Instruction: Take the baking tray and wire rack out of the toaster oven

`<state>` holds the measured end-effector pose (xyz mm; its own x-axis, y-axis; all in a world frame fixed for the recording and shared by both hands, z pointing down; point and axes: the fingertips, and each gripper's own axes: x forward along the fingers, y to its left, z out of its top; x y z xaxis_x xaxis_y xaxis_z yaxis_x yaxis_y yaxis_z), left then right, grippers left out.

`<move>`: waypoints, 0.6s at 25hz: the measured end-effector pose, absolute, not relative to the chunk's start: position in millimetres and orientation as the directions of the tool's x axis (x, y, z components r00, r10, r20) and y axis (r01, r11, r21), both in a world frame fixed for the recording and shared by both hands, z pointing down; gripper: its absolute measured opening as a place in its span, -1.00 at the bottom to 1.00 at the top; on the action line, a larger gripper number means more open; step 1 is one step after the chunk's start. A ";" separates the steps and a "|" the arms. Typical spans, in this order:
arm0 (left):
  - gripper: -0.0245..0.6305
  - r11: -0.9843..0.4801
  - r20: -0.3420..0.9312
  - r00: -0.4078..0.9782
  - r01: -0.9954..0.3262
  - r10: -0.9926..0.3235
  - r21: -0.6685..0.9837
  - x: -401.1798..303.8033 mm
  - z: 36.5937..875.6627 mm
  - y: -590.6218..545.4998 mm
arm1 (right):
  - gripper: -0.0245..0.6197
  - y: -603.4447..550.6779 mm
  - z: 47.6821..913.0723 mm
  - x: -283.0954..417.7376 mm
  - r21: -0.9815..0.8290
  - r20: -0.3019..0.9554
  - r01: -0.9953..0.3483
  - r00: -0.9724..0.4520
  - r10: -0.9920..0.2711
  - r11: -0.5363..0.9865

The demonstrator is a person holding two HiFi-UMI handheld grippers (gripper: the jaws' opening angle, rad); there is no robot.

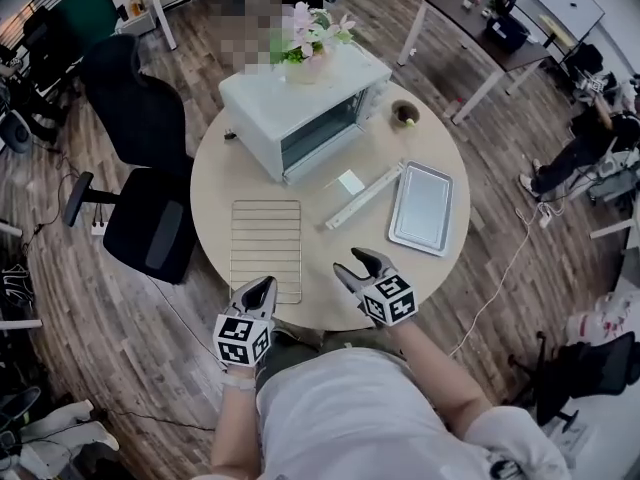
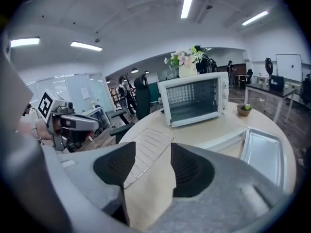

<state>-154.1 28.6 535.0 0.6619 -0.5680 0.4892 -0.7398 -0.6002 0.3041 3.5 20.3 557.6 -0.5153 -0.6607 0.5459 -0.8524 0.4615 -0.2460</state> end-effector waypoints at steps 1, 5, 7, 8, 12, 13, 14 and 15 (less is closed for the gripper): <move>-0.95 -0.615 0.479 0.671 -0.730 -0.565 0.297 -146.0 527.9 25.7 | -0.21 20.4 546.9 9.7 -0.241 0.524 -0.854 -0.514 -0.679 0.461; -0.95 -0.666 0.440 0.705 -0.694 -0.556 0.271 -115.6 498.5 16.2 | -0.26 22.6 502.9 32.9 -0.211 0.437 -0.864 -0.501 -0.747 0.457; -0.95 -0.689 0.424 0.721 -0.677 -0.548 0.261 -104.2 485.8 11.6 | -0.32 24.0 481.8 42.3 -0.197 0.397 -0.872 -0.490 -0.776 0.449; -0.95 -0.699 0.416 0.729 -0.668 -0.544 0.256 -98.9 479.9 9.2 | -0.34 24.6 471.6 47.0 -0.192 0.376 -0.875 -0.484 -0.790 0.444; -0.95 -0.734 0.383 0.754 -0.638 -0.534 0.233 -78.2 454.9 -0.6 | -0.40 27.4 433.6 66.4 -0.178 0.296 -0.887 -0.460 -0.837 0.425; -0.95 -0.742 0.374 0.760 -0.631 -0.532 0.226 -73.5 448.9 -2.5 | -0.40 28.9 426.0 70.9 -0.174 0.279 -0.891 -0.454 -0.846 0.420; -0.95 -0.749 0.365 0.765 -0.625 -0.530 0.221 -69.1 443.5 -4.4 | -0.41 30.6 419.1 75.2 -0.171 0.264 -0.894 -0.446 -0.855 0.414; -0.95 -0.756 0.356 0.771 -0.618 -0.529 0.217 -64.9 438.6 -6.0 | -0.41 32.5 412.9 79.3 -0.168 0.250 -0.898 -0.439 -0.863 0.408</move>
